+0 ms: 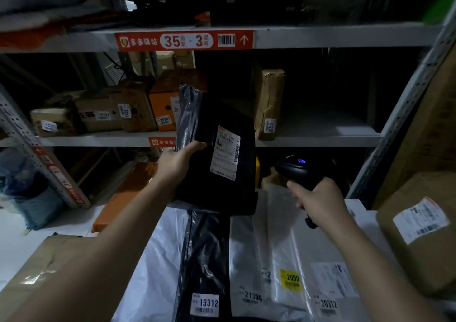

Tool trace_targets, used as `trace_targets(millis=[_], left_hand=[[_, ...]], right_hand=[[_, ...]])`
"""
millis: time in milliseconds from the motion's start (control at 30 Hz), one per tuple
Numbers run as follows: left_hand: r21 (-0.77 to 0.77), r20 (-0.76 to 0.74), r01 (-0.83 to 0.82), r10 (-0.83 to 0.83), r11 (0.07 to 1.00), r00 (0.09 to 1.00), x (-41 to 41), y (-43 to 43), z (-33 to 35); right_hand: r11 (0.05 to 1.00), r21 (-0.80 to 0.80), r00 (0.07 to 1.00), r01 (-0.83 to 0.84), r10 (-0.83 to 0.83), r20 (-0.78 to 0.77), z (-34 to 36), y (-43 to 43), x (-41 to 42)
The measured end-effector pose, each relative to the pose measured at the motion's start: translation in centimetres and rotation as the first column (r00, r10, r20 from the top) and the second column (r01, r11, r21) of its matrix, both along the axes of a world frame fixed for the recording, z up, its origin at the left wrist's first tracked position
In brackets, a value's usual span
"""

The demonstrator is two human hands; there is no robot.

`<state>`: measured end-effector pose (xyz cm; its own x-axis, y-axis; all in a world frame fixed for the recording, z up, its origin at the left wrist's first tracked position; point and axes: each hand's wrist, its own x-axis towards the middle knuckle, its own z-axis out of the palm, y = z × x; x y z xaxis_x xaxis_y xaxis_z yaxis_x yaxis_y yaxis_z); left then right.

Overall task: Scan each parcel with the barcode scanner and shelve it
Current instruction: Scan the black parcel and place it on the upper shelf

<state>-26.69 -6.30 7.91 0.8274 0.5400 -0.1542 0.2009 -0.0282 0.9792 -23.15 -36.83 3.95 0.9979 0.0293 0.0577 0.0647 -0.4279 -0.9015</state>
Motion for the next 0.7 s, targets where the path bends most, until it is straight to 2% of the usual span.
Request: trace_targets(millis=[167,467,700], left_hand=[[0.018,-0.059,-0.057,0.058,0.998,0.997,3.4,-0.4,0.8],[0.011,-0.13,-0.037,0.038,0.999,0.991,7.0,-0.4,1.3],[0.141,-0.157,0.05,-0.028,0.989,0.987,10.8,1.0,2.4]], right_hand=[[0.999,0.046,0.999,0.007,-0.005,-0.047,-0.2,0.2,1.8],[0.99,0.133,0.996,0.043,-0.032,-0.083,-1.0,1.4,5.2],[0.98,0.189,0.993,0.058,-0.038,-0.11,-2.0,1.7,6.5]])
